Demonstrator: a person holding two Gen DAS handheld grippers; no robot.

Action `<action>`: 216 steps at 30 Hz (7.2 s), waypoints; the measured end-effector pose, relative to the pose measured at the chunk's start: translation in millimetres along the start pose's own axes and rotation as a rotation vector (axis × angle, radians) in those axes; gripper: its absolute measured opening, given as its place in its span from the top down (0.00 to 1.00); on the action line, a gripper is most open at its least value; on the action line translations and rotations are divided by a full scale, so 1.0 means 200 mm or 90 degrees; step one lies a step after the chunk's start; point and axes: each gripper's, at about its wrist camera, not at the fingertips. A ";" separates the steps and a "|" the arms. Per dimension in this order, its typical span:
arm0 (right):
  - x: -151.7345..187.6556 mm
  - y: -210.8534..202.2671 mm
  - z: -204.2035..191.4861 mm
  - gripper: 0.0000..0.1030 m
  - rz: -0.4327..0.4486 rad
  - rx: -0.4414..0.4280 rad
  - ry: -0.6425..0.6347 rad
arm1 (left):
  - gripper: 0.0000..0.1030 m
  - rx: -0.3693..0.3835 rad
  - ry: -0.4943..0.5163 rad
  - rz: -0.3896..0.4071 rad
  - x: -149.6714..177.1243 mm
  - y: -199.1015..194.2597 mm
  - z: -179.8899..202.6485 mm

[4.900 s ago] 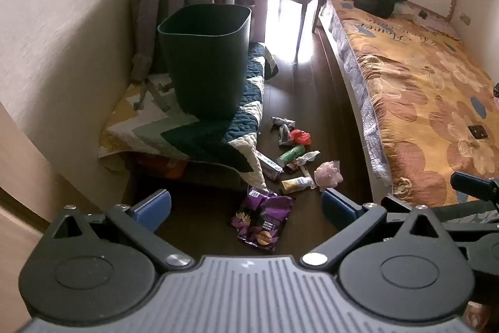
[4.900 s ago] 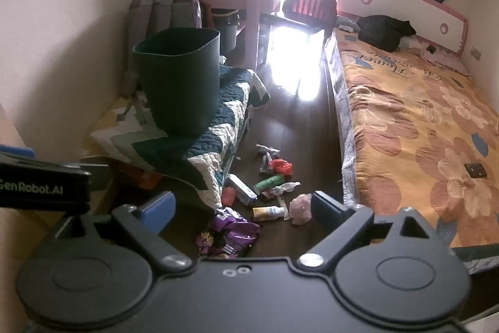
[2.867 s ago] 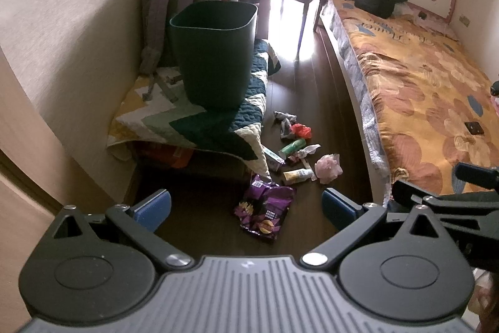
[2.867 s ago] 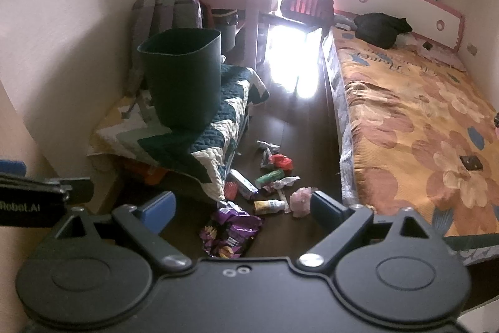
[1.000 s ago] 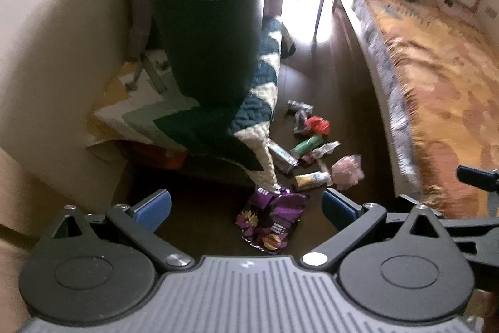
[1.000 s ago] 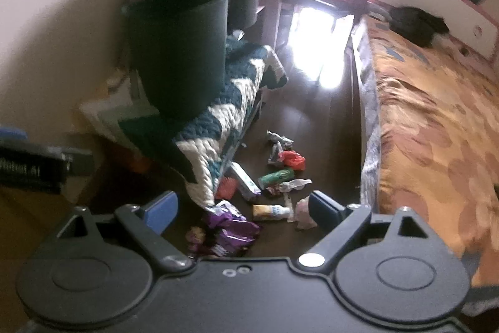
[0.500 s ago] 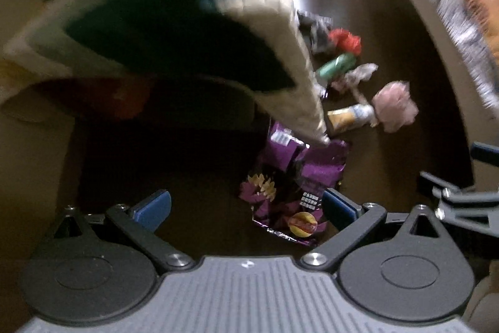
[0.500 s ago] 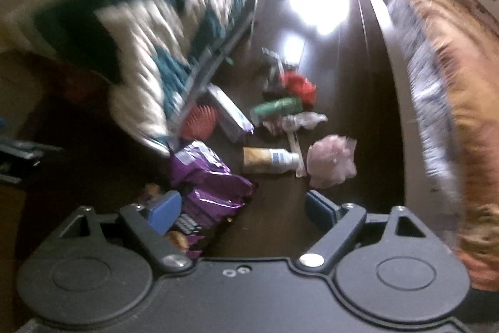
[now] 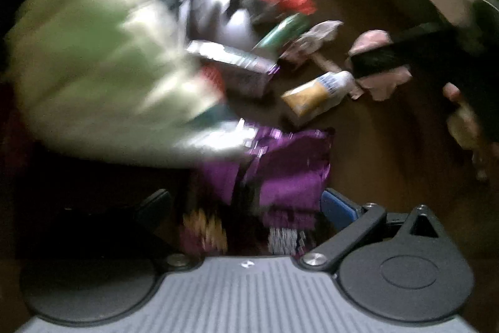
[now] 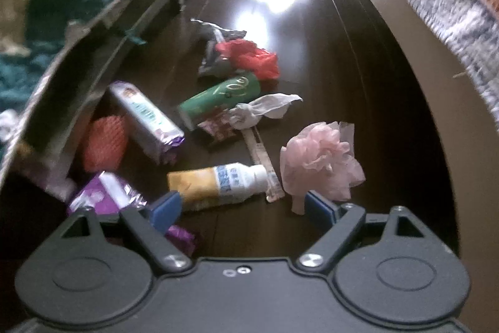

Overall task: Collect trash
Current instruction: 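Lower the left tool onto the purple snack bag while the right tool lowers to the yogurt bottle, then close the left gripper on the purple bag while the right gripper grasps the yogurt bottle, then carry the purple bag and yogurt bottle up toward the green wastebasket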

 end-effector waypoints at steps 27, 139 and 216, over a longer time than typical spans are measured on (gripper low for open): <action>-0.11 0.75 0.01 0.13 -0.209 -0.013 0.247 | 0.22 0.046 -0.081 -0.212 0.15 0.82 -0.08; -0.34 -1.41 0.69 0.49 0.135 -0.090 -0.099 | 0.94 0.159 -0.019 0.260 -0.75 -1.37 0.01; -1.74 -1.99 -0.41 0.25 0.371 -0.072 -0.469 | 0.25 -0.053 -0.073 0.301 -1.66 -1.74 -0.97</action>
Point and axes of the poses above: each gripper's, at about its wrist camera, not at the fingertips, and y roughly the way its jaws point, z to its right, x to its underside, and after that the axes turned 14 degrees about -y, right-handed
